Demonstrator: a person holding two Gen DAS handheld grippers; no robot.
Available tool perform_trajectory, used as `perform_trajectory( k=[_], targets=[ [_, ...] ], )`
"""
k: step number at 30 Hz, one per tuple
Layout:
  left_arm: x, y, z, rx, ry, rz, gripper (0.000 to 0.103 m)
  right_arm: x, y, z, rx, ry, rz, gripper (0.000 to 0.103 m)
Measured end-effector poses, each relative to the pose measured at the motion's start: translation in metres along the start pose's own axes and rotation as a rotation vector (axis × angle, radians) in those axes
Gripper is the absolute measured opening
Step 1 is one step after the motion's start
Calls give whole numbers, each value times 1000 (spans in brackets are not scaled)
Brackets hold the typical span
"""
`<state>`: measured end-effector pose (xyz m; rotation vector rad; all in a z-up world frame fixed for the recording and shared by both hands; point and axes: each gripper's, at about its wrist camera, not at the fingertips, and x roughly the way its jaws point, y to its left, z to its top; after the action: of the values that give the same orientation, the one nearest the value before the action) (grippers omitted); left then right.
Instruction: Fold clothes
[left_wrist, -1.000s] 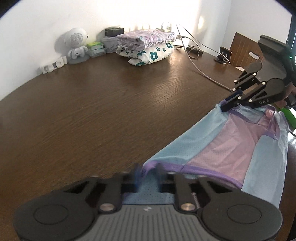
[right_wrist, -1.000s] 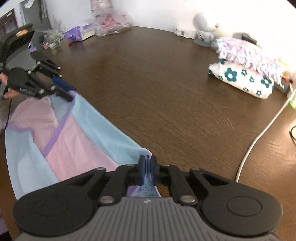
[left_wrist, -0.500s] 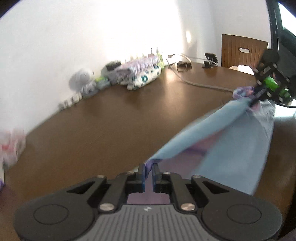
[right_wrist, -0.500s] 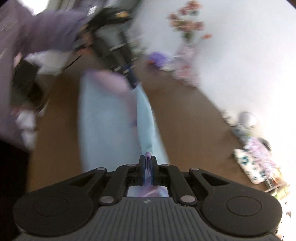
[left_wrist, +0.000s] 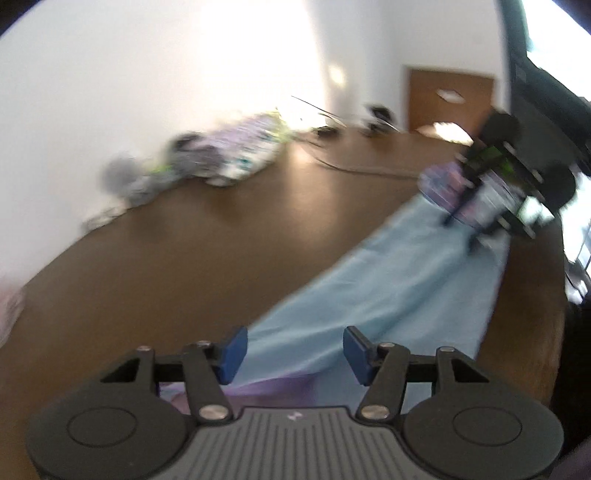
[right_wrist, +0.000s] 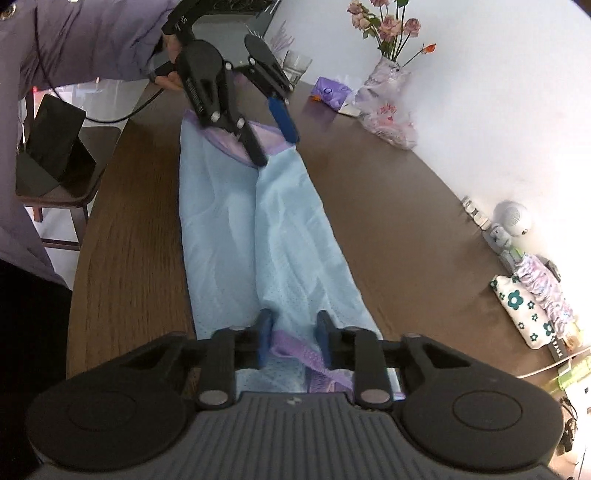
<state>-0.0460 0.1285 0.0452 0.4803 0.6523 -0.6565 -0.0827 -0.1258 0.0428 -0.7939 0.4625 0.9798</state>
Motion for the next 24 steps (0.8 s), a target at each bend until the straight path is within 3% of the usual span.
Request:
perform_trajectory(
  k=[1, 5, 7, 12, 24],
  targets=[
    [5, -1, -1, 3, 23, -14, 48, -1, 2, -3, 6, -6, -1, 20],
    [9, 8, -11, -75, 28, -37, 8, -9, 0, -6, 41, -19, -6, 9],
    [4, 12, -16, -107, 12, -29, 7, -11, -1, -5, 47, -26, -2, 5],
    [-10, 7, -17, -97, -34, 9, 3, -20, 1, 0, 25, -33, 52, 4],
    [-11, 1, -26, -110, 13, 21, 2, -17, 20, -2, 0, -4, 118, 4]
  ],
)
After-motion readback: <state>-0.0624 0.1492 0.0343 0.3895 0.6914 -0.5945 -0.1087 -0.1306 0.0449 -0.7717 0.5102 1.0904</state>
